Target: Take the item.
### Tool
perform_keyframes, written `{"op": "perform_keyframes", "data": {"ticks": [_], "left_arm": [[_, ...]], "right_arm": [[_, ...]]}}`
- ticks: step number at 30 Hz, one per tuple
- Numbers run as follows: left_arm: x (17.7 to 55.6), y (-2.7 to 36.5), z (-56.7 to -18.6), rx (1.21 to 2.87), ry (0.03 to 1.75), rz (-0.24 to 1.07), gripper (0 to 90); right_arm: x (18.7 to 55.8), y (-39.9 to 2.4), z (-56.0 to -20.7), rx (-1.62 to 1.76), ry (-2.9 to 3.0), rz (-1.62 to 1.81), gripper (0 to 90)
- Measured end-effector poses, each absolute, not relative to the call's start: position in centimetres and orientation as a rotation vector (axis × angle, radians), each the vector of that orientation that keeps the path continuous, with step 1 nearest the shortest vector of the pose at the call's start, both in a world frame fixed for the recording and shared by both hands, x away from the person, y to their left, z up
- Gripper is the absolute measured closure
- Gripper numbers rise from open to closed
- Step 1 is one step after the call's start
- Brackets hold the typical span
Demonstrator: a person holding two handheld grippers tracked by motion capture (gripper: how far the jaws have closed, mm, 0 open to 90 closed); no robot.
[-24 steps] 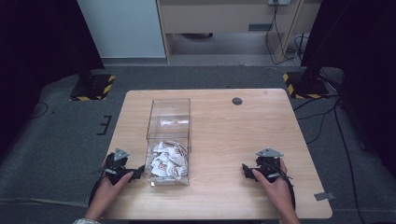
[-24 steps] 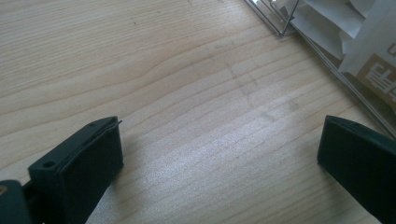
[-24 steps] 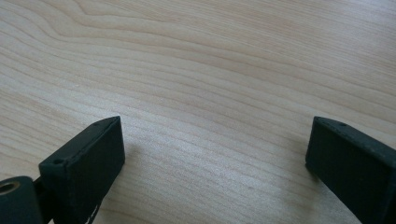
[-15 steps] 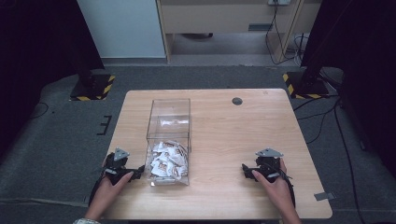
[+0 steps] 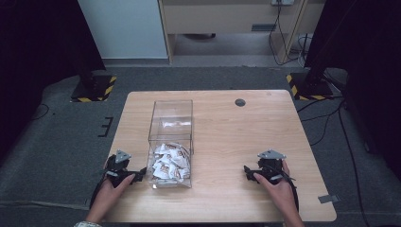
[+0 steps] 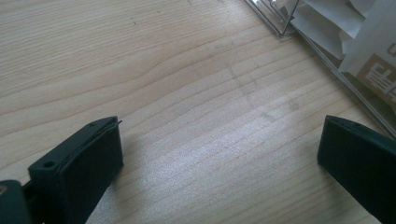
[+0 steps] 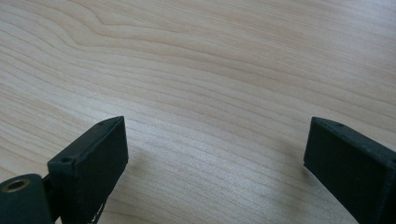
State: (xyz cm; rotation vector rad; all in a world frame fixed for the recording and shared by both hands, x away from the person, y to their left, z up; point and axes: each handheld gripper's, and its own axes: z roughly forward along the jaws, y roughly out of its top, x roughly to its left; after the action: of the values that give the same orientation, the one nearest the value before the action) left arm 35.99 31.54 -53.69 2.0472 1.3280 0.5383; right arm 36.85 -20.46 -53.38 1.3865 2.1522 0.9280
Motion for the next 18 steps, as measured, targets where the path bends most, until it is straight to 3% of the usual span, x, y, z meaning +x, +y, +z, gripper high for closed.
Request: {"op": "perform_keyframes", "data": {"ticks": [18], "left_arm": [[36.0,31.5,-53.7,2.047,1.328,0.538,0.0]], "right_arm": [[36.0,-18.8,-51.4,1.291,2.185,1.013,7.4]]}}
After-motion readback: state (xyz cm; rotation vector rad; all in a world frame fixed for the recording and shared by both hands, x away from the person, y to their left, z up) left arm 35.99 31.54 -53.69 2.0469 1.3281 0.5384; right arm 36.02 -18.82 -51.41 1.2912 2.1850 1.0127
